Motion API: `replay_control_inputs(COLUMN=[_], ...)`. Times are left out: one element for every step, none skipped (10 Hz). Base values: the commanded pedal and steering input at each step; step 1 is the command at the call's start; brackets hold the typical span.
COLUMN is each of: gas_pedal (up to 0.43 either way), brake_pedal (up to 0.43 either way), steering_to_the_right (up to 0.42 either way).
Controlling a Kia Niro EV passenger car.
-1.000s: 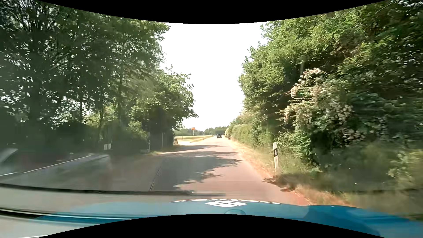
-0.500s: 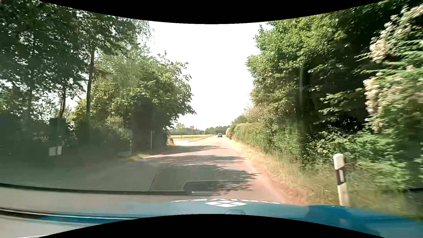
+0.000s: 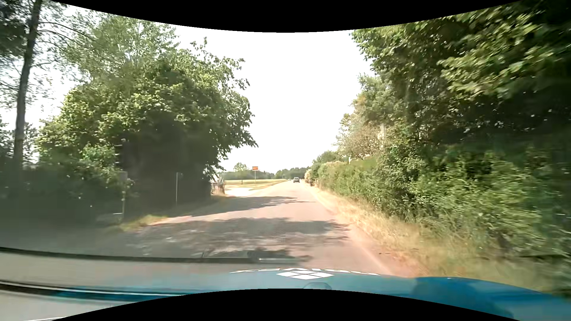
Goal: Follow the waypoints while adhering to traffic rules and regulations
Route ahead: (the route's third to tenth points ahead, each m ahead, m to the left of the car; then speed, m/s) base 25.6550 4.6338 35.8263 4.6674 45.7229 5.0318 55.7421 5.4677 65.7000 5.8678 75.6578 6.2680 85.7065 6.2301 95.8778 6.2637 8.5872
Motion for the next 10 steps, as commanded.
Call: replay_control_inputs(gas_pedal=[0.319,0.319,0.319,0.319,0.319,0.319,0.319,0.319,0.319,0.331], brake_pedal=[0.0,0.0,0.0,0.0,0.0,0.0,0.0,0.0,0.0,0.0], steering_to_the_right=[0.002,0.001,0.001,0.001,0.001,0.0,-0.002,-0.004,-0.004,-0.004])
